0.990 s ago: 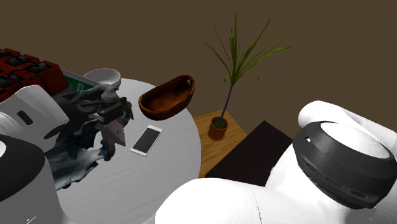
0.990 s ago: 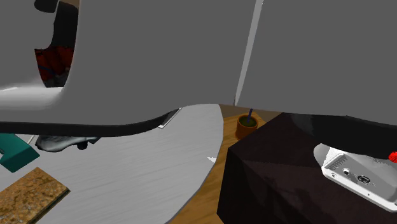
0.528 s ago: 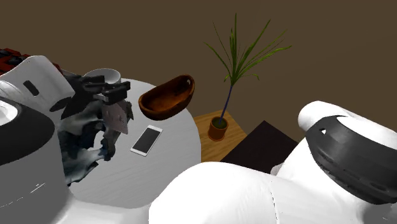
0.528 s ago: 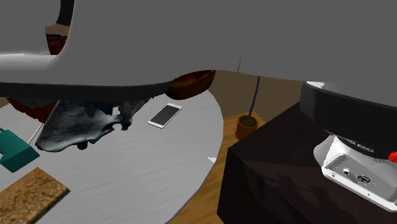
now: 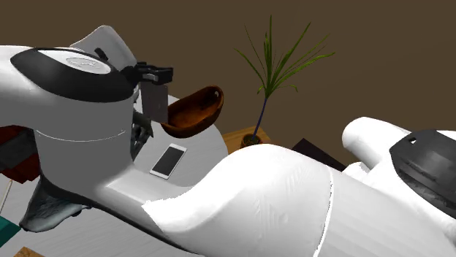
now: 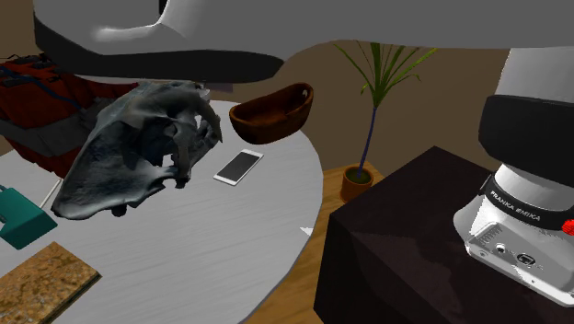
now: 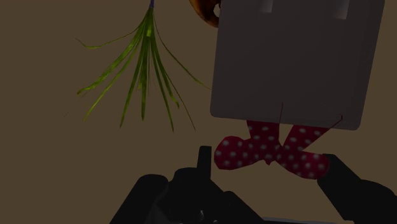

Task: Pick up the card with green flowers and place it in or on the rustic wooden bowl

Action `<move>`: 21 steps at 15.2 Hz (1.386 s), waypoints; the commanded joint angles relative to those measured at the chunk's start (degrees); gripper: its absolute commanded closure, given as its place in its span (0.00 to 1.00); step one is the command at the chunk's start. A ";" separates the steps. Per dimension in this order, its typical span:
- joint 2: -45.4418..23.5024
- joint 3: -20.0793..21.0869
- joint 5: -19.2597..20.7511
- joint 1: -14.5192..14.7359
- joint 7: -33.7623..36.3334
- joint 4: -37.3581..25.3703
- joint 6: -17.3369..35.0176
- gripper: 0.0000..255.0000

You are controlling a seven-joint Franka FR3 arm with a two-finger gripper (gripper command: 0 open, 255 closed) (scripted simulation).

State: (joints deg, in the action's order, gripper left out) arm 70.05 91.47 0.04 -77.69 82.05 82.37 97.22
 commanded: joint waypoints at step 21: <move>-5.97 -3.93 3.42 -10.35 -7.62 16.76 26.66 1.00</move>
State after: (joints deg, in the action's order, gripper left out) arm 63.90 87.35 3.53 -88.05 74.19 98.67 123.42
